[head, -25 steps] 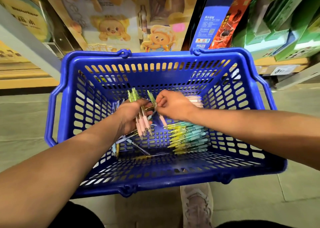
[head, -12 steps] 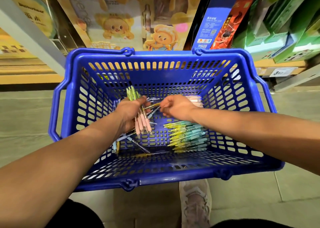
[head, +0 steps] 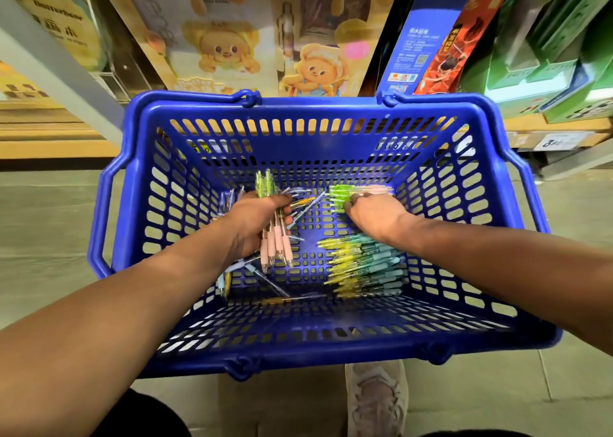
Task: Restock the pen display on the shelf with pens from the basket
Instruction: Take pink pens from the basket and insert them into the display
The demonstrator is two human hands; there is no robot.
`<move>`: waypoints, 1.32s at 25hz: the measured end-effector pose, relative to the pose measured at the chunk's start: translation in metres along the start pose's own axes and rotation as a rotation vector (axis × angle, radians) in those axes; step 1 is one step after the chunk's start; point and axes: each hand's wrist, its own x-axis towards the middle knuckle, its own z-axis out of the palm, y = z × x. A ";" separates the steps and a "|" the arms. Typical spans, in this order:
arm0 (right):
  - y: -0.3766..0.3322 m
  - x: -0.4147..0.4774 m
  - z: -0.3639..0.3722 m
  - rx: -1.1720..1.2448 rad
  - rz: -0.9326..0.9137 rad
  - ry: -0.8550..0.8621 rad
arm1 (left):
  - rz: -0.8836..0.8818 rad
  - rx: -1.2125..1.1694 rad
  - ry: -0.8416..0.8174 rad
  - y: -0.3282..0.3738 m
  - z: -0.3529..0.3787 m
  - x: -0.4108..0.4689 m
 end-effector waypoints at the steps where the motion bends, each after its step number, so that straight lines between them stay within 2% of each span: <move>1: -0.002 0.002 -0.001 -0.040 -0.003 0.002 | -0.007 -0.002 0.001 -0.001 0.000 0.001; 6: -0.011 0.003 0.001 -0.233 -0.031 -0.047 | -0.017 -0.010 -0.015 -0.002 0.001 0.004; 9: -0.010 0.004 0.001 -0.201 -0.032 -0.028 | -0.014 -0.025 -0.013 -0.002 0.001 0.002; 12: -0.006 0.005 -0.008 0.084 -0.033 0.088 | -0.006 -0.045 0.010 -0.001 0.001 0.001; 15: -0.020 0.000 -0.028 0.561 -0.106 0.194 | 0.015 -0.058 0.040 -0.001 -0.002 -0.001; 18: -0.052 -0.010 -0.048 1.147 0.002 0.181 | 0.033 -0.062 0.030 0.000 -0.008 -0.002; 20: -0.065 -0.013 -0.058 1.396 0.117 0.169 | 0.021 -0.046 0.019 0.001 -0.010 -0.004; 24: -0.077 -0.016 -0.073 1.576 0.223 0.217 | 0.028 0.004 -0.024 -0.001 -0.007 -0.013; 27: -0.084 -0.019 -0.075 1.735 0.120 0.200 | 0.051 0.010 -0.058 -0.004 -0.007 -0.017; 31: -0.080 -0.016 -0.073 1.867 0.091 0.172 | 0.089 -0.013 0.025 -0.004 -0.003 -0.014; 32: -0.074 -0.013 -0.071 1.863 0.119 0.164 | 0.106 -0.011 0.060 -0.003 -0.003 -0.013; 33: -0.065 -0.011 -0.068 1.759 0.156 0.174 | 0.118 -0.015 0.087 -0.002 -0.003 -0.011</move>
